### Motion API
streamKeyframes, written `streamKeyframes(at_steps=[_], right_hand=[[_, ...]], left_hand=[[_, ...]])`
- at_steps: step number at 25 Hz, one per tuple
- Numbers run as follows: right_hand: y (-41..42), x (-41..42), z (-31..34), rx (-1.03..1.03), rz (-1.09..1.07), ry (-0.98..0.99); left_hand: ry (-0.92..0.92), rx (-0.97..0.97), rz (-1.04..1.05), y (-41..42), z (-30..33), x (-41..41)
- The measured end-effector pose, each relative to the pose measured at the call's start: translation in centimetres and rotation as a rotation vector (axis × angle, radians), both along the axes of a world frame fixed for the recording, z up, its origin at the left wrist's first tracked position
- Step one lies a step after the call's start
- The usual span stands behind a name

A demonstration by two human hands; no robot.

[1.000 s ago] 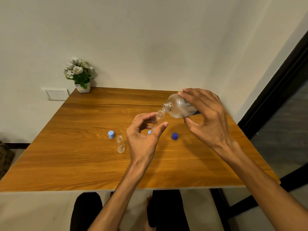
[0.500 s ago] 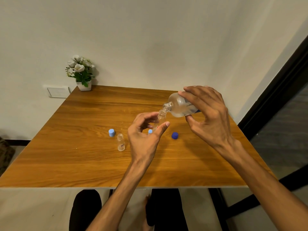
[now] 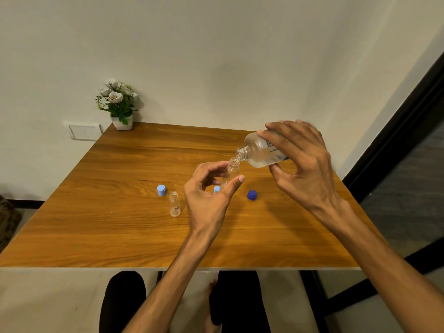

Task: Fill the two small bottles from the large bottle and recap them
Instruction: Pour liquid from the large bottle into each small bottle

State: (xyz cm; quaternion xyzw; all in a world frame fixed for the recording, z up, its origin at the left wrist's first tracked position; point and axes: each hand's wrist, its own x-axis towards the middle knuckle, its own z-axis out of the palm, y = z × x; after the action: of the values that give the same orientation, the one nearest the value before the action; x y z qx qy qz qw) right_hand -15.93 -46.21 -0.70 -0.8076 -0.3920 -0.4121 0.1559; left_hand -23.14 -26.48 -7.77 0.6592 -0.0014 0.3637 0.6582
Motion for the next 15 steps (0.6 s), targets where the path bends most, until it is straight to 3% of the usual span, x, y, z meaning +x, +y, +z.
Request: streamKeyframes(at_steps=[15], right_hand=[[0.16,-0.14,0.18,-0.037,-0.011,-0.018]], left_hand=[[0.001,-0.002,-0.005,-0.05,-0.35,-0.02]])
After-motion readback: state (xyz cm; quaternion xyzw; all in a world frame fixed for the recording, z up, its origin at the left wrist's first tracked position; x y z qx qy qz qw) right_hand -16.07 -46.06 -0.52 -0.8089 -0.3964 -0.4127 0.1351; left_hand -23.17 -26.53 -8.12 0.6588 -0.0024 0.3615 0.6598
